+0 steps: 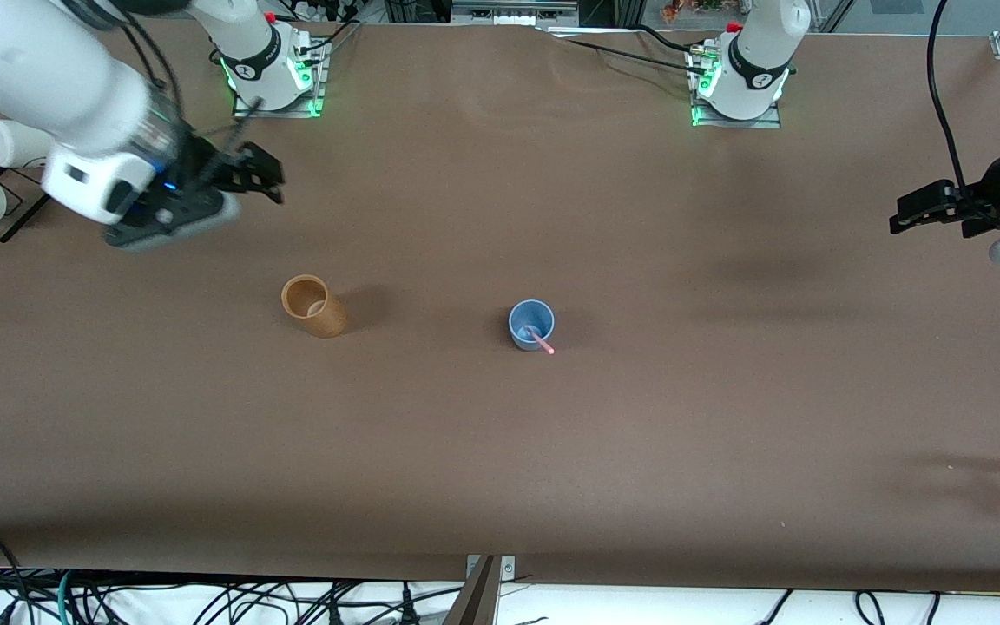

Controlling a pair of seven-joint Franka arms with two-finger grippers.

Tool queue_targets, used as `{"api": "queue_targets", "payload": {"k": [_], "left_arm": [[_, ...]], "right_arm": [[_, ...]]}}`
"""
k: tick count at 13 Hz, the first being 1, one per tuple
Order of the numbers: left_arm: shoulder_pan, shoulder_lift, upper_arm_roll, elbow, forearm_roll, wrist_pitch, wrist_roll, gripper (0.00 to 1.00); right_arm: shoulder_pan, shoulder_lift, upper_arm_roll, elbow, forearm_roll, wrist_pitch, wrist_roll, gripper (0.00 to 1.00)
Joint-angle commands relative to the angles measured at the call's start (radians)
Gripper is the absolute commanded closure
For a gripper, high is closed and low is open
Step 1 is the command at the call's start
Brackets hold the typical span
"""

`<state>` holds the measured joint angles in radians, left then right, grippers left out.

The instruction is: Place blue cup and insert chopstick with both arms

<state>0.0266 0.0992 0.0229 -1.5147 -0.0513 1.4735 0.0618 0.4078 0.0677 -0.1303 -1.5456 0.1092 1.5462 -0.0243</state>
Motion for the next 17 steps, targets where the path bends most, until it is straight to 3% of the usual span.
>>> {"api": "queue_targets", "payload": {"k": [1,17], "left_arm": [[0.001,-0.003,-0.004,-0.001,0.018,0.007,-0.005,0.00],[-0.004,-0.003,-0.006,-0.001,0.019,0.007,-0.007,0.00]], "right_arm": [[-0.049,-0.077,0.006,-0.087,-0.046,0.002,-0.104,0.00],[-0.075,-0.051,-0.017,-0.027,-0.069,-0.037,-0.128,0.00]]}}
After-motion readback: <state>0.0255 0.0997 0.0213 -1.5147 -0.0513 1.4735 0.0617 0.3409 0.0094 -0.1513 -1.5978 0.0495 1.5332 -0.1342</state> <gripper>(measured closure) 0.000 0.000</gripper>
